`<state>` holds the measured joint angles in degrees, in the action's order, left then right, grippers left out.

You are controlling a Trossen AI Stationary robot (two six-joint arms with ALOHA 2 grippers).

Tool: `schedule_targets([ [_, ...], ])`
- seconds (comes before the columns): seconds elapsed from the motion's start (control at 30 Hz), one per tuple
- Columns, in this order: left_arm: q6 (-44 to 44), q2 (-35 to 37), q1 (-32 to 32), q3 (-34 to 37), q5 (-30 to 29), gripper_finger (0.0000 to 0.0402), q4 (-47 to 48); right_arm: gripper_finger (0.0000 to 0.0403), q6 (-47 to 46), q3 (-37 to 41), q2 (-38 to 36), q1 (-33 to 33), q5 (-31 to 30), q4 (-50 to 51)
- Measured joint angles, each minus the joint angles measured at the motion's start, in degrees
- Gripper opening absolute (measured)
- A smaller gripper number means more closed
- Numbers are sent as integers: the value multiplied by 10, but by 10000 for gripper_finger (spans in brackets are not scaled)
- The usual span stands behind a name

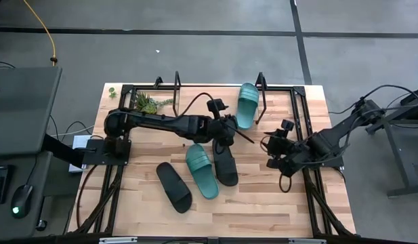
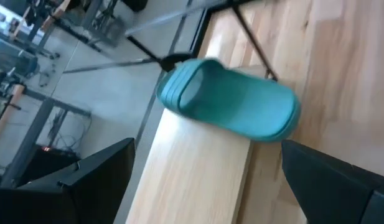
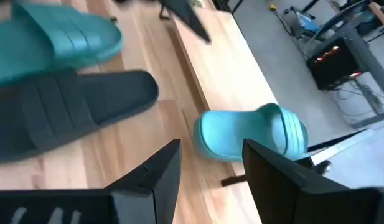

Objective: Pick and place slides into the shelf
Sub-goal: Put the right green slide on the shelf

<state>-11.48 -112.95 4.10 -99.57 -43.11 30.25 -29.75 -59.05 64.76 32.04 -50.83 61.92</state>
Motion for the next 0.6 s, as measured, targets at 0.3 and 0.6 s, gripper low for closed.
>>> schedule_targets([
  [0.3, 29, 57, -13, 0, 44, 381, 5, 163, -4, 0, 38, -40, -22, 21],
  [0.6, 42, 131, -53, 25, 51, 381, 19, 163, 111, 154, -30, -103, -2, -140],
])
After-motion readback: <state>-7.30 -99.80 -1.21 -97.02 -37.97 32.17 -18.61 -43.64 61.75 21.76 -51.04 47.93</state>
